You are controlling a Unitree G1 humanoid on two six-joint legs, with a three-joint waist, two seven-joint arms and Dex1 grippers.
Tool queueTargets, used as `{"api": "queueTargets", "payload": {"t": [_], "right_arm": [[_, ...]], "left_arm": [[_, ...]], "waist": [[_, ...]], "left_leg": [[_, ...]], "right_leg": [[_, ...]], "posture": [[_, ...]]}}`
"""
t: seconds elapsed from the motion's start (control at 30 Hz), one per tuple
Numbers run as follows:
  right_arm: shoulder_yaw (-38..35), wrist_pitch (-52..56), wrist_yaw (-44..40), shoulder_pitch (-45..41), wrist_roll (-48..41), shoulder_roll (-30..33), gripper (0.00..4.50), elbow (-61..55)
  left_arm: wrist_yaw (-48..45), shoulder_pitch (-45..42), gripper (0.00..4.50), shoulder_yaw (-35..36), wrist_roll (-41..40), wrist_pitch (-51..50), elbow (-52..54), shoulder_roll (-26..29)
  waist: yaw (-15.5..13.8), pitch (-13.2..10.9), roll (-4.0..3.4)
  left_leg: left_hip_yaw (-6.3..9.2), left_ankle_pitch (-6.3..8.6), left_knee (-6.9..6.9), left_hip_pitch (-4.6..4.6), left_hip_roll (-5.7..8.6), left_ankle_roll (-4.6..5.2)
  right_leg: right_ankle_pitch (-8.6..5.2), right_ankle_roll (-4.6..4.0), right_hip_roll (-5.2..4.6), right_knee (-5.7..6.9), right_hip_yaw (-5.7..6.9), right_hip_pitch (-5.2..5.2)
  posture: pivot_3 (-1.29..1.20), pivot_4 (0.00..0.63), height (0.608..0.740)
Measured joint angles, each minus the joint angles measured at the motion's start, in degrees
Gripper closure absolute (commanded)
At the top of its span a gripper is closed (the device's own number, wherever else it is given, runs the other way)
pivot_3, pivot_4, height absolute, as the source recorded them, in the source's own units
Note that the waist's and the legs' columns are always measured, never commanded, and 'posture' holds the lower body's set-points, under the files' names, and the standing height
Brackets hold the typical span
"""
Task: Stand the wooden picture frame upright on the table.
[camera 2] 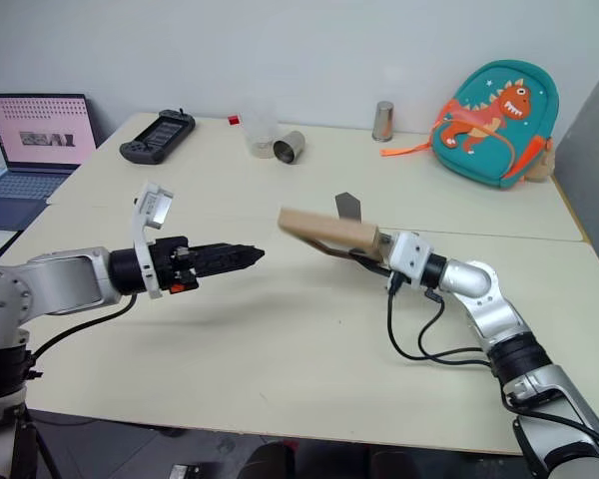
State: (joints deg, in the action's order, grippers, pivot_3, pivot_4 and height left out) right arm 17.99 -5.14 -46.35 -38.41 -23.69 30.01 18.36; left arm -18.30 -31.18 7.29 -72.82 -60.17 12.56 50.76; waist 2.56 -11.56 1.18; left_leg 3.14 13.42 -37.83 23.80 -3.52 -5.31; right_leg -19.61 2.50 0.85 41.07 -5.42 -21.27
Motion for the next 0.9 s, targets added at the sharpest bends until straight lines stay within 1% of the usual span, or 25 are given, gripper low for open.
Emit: {"api": "queueTargets", "payload": {"t": [0.03, 0.1, 0.2, 0.3, 0.37, 0.47, 0.63, 0.7, 0.73, 0.77, 0.8, 0.9], "right_arm": [[-1.28, 7.61, -0.78, -0.73, -3.34, -1.27, 3.15, -0.4], [-3.13, 15.81, -1.0, -1.64, -6.57, -2.78, 3.15, -0.53], [-5.53, 23.85, -1.05, -2.88, -8.46, -5.28, 3.15, 0.54], [-6.77, 25.8, -1.6, -4.2, -8.26, -7.75, 3.15, 4.42], [-6.9, 25.52, -3.16, -4.8, -6.27, -9.19, 3.15, 8.81], [-8.04, 23.95, -4.73, -5.26, -4.54, -10.94, 3.15, 13.96], [-10.49, 22.8, -6.48, -5.67, -3.76, -12.53, 3.15, 17.57], [-10.91, 22.52, -6.73, -5.66, -3.1, -12.72, 2.46, 17.7], [-11.22, 22.45, -6.92, -5.65, -2.27, -12.84, 2.35, 17.78], [-11.37, 22.46, -6.89, -5.54, -2.04, -12.81, 2.01, 18.04], [-11.74, 22.51, -6.88, -5.26, -1.83, -12.82, 1.83, 18.08], [-12.37, 22.73, -6.94, -4.01, -0.84, -12.02, 1.1, 17.26]], "left_arm": [[-1.23, 0.53, 0.0, -0.75, 4.71, 3.48, 1.9, -0.51], [-2.65, 1.7, 0.0, -0.95, 9.6, 7.24, 3.74, -1.37], [-4.9, 4.93, 0.0, -1.55, 16.05, 11.64, 6.4, -2.06], [-6.59, 8.04, 0.0, -2.67, 20.27, 14.0, 8.75, -2.87], [-7.57, 9.75, 0.0, -2.8, 22.65, 14.69, 9.46, -3.65], [-7.81, 10.93, 0.0, -2.75, 23.9, 14.69, 9.75, -5.02], [-8.34, 11.3, 0.0, -2.46, 25.53, 14.64, 10.05, -7.12], [-8.45, 11.37, 0.0, -2.43, 25.91, 14.6, 9.99, -7.68], [-8.64, 11.36, 0.0, -2.43, 26.27, 14.6, 9.94, -7.82], [-8.72, 11.37, 0.0, -2.43, 26.46, 14.59, 9.91, -7.85], [-8.78, 11.36, 0.0, -2.42, 26.67, 14.57, 9.8, -7.92], [-9.97, 10.88, 0.0, -2.5, 28.54, 14.68, 8.67, -7.97]], "waist": [[-0.02, 0.0, 0.0], [-0.05, 0.0, 0.0], [-0.03, 0.0, 0.0], [-0.01, 0.0, 0.0], [-0.02, 0.0, 0.0], [-0.1, 0.0, 0.0], [-0.02, 0.0, 0.0], [-0.02, 0.0, 0.0], [-0.03, 0.0, 0.0], [-0.04, 0.0, 0.01], [-0.04, 0.0, 0.0], [-0.05, 0.0, 0.0]], "left_leg": [[-0.02, 0.0, 0.02, 0.0, -0.01, 0.01], [-0.07, 0.03, 0.06, 0.05, -0.01, 0.06], [-0.15, 0.08, 0.14, 0.11, 0.01, 0.13], [-0.18, 0.13, 0.25, 0.13, 0.01, 0.21], [-0.19, 0.13, 0.32, 0.13, 0.02, 0.22], [-0.2, 0.13, 0.34, 0.12, 0.02, 0.22], [-0.16, 0.13, 0.34, 0.05, 0.01, 0.22], [-0.15, 0.13, 0.34, 0.05, 0.01, 0.22], [-0.15, 0.13, 0.34, 0.05, 0.01, 0.22], [-0.14, 0.13, 0.33, 0.05, 0.01, 0.22], [-0.14, 0.13, 0.33, 0.06, 0.01, 0.22], [-0.14, 0.13, 0.35, 0.06, 0.01, 0.22]], "right_leg": [[0.0, 0.0, 0.02, -0.01, -0.02, -0.01], [0.0, 0.0, 0.02, -0.03, -0.05, -0.09], [0.0, 0.0, 0.01, -0.14, -0.1, -0.18], [0.0, 0.0, 0.0, -0.23, -0.1, -0.22], [0.0, 0.0, 0.0, -0.23, -0.1, -0.25], [-0.01, 0.0, 0.0, -0.23, -0.11, -0.27], [-0.01, 0.0, 0.02, -0.17, -0.07, -0.19], [0.0, 0.0, 0.02, -0.17, -0.07, -0.18], [0.0, 0.0, 0.02, -0.17, -0.07, -0.18], [0.0, 0.0, 0.02, -0.17, -0.06, -0.18], [0.0, 0.0, 0.02, -0.17, -0.07, -0.18], [0.0, 0.0, 0.02, -0.19, -0.06, -0.19]], "posture": [[0.0, 0.15, 0.74], [0.0, 0.15, 0.74], [0.0, 0.15, 0.74], [0.0, 0.15, 0.74], [0.0, 0.15, 0.74], [0.0, 0.15, 0.74], [0.0, 0.15, 0.74], [0.0, 0.15, 0.74], [0.0, 0.15, 0.74], [0.0, 0.15, 0.74], [0.0, 0.15, 0.74], [0.0, 0.15, 0.74]]}}
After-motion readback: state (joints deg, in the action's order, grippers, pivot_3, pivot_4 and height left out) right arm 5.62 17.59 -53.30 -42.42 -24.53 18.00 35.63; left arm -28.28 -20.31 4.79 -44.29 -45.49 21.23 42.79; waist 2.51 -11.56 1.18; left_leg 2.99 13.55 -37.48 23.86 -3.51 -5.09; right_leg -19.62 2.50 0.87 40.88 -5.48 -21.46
